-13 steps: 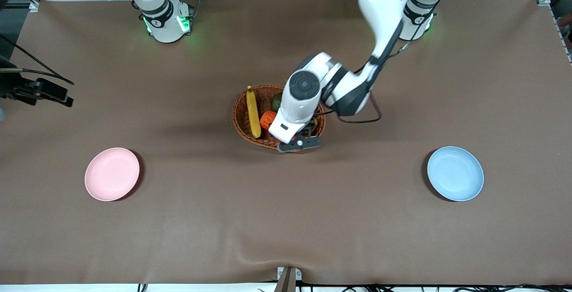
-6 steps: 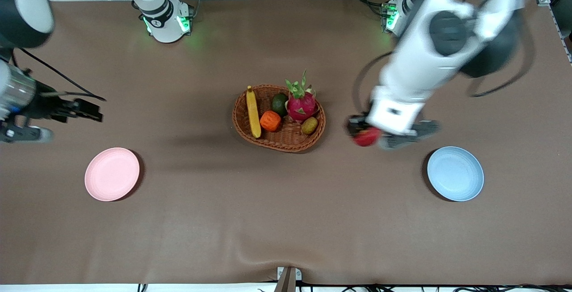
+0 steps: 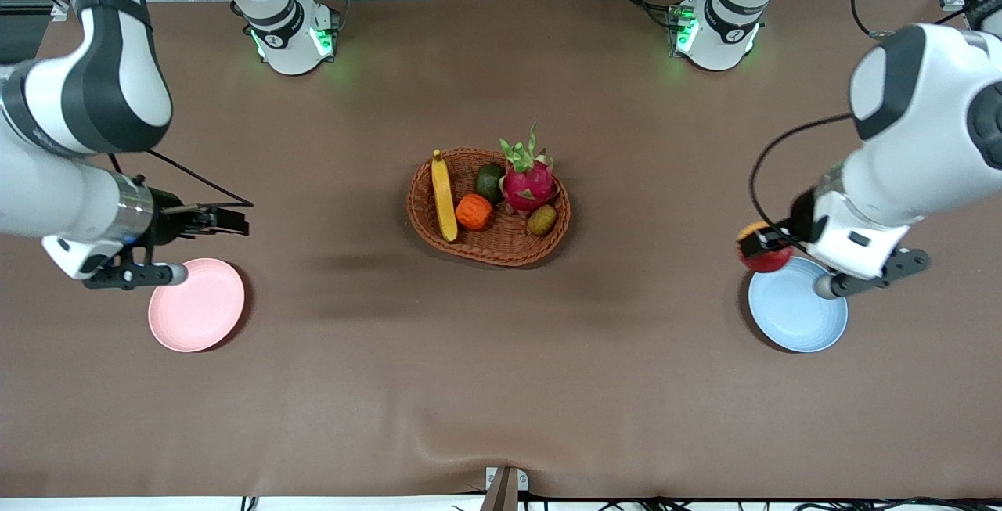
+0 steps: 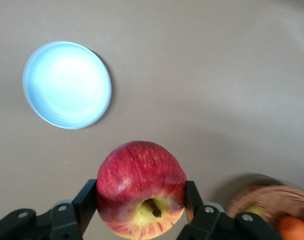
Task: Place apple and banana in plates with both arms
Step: 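Lift the apple with the left gripper toward the blue plate, then hold the apple over the blue plate while the right gripper reaches the banana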
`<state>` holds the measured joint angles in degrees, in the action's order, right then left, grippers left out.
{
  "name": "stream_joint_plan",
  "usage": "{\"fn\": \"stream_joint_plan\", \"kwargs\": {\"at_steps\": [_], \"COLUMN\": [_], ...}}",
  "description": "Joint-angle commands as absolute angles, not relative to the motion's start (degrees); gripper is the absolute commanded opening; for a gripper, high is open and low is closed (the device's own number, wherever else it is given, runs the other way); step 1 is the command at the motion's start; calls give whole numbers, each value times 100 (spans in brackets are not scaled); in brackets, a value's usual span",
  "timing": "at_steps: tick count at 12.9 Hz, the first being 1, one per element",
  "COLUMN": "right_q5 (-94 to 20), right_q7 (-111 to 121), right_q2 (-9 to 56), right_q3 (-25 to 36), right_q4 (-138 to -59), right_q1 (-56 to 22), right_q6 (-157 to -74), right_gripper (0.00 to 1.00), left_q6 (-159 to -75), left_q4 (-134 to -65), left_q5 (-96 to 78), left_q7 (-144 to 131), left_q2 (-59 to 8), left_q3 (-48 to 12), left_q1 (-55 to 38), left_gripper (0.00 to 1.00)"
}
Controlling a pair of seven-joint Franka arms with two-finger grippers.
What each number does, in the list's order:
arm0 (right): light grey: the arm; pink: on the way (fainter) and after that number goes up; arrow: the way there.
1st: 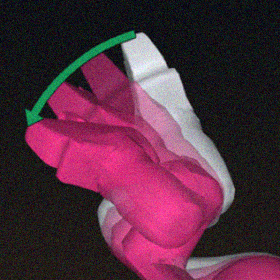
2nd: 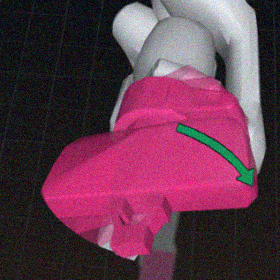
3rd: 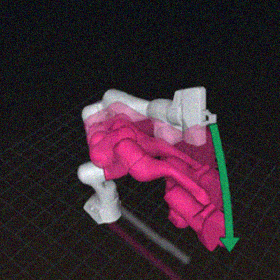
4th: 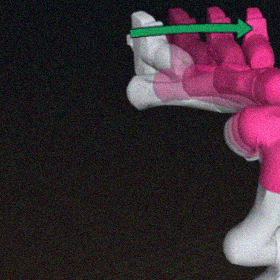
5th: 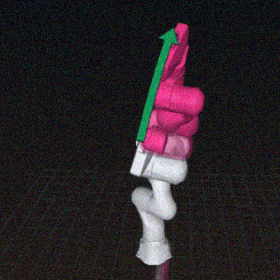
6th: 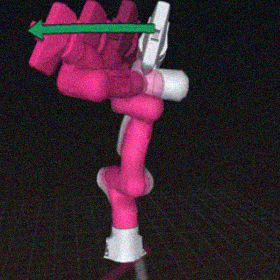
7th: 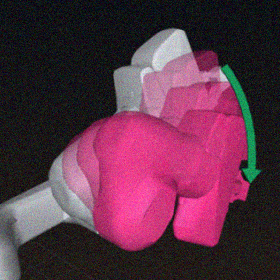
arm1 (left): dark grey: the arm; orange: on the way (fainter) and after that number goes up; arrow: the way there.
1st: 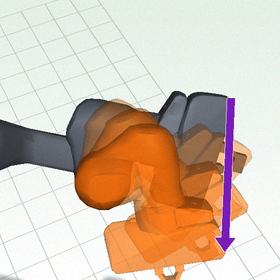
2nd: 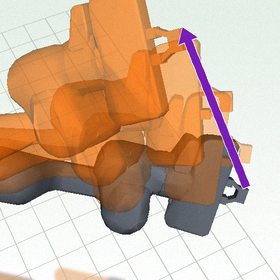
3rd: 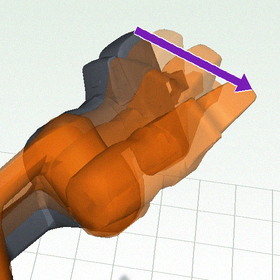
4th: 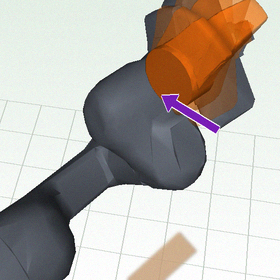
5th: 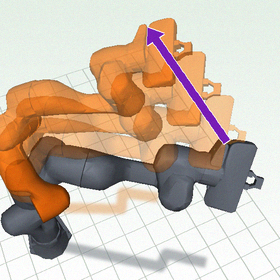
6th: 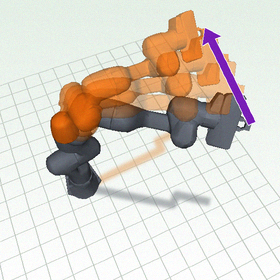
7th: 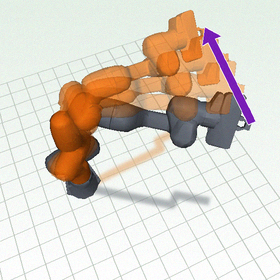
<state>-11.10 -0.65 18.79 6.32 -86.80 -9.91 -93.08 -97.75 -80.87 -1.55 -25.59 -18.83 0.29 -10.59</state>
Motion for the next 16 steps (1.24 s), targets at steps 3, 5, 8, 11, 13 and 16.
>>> {"fn": "stream_joint_plan", "kwargs": {"at_steps": [3, 5, 8, 11, 13, 16], "right_q5": [-1345, -1371, -1591, -1591, -1591, -1591], "right_q7": [26, 18, 18, -227, -413, -614], "right_q2": [2197, 2302, 2626, 2689, 2689, 2689], "right_q3": [650, 650, 650, 650, 650, 650], "right_q4": [-8666, -8640, -8675, -9051, -9385, -9703], "right_q1": [-1325, -1529, -2089, -2662, -2926, -3321], "right_q6": [-8562, -8726, -8921, -9446, -9859, -10248], "right_gripper": [100, 100, 100, 100, 100, 100], "left_q6": [-9800, -9887, -9958, -9984, -10176, -11376], "left_q4": [-8200, -8244, -8340, -8568, -8744, -9577], "left_q5": [175, 281, 273, 272, 272, 272], "left_q7": [-1856, -1549, -793, -475, -230, -62], "left_q2": [-1960, -1969, -1995, -1943, -1942, -1995], "left_q3": [-44, -44, -53, -53, -62, -70], "left_q1": [-616, -414, -28, 201, 377, 606], "left_gripper": [0, 0, 0, 0, 0, 0]}}
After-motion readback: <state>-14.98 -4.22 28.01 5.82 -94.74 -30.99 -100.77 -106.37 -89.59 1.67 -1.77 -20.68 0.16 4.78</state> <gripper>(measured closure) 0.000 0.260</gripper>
